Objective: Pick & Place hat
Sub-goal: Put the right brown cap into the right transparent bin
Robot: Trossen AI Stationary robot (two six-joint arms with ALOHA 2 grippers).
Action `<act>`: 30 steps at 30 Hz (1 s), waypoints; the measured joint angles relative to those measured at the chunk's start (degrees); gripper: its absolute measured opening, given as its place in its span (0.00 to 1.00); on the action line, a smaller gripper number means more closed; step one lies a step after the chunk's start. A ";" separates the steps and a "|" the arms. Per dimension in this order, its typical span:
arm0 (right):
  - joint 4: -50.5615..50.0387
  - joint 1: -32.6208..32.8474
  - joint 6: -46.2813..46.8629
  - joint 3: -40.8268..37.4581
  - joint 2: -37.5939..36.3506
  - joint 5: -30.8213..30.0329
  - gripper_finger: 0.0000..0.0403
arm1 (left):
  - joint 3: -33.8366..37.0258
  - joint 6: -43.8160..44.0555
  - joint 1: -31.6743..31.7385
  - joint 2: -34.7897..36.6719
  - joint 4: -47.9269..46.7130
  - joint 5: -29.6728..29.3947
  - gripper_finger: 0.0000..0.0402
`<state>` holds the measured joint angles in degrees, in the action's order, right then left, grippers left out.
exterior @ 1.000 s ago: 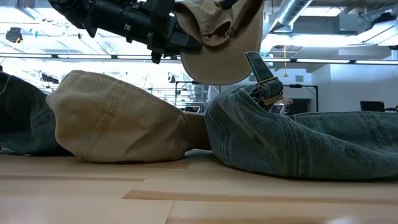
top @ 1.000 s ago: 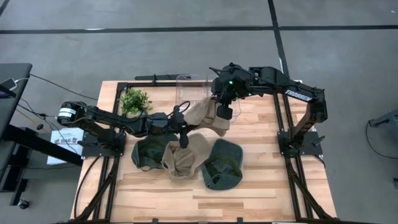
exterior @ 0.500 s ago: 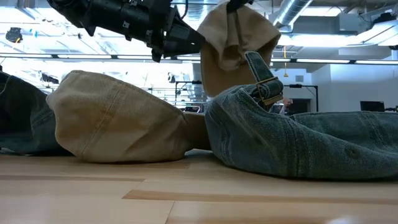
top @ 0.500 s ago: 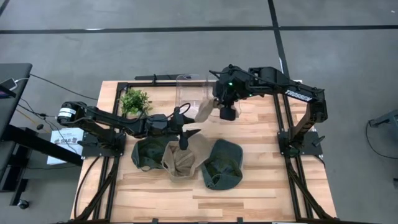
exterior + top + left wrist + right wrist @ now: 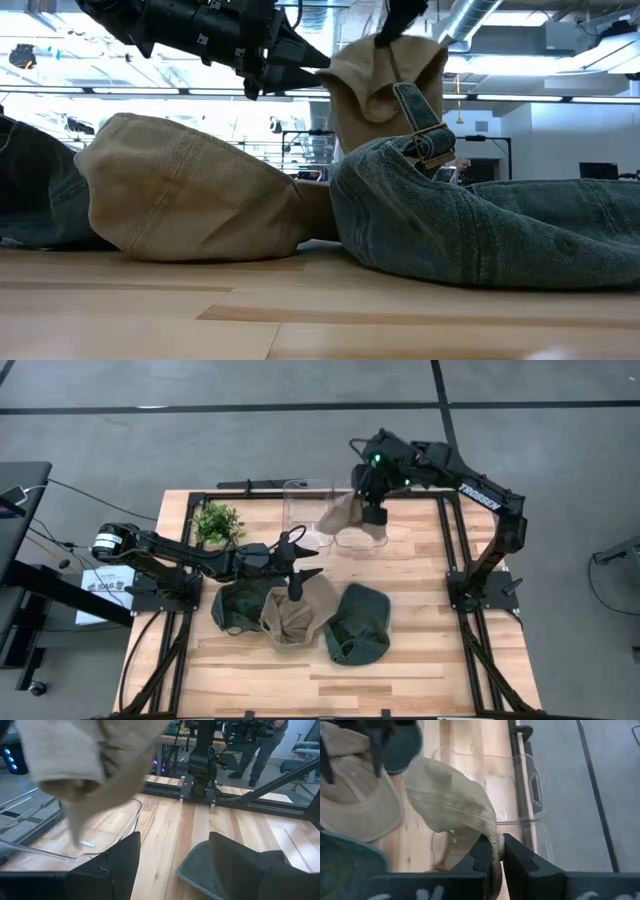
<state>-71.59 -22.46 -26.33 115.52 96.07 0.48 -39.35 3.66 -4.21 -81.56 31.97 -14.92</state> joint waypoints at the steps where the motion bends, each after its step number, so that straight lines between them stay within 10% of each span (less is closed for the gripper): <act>1: 0.00 -1.36 -0.86 0.00 0.00 0.87 0.04 | 0.00 0.00 0.00 0.00 0.00 0.00 0.58; 30: -1.07 -22.79 -22.18 -3.50 15.58 29.21 0.04 | 0.02 -0.25 0.00 0.00 0.24 -0.02 0.58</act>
<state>-72.66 -45.25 -48.51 112.03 111.65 29.69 -39.33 3.41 -4.21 -81.56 32.21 -14.94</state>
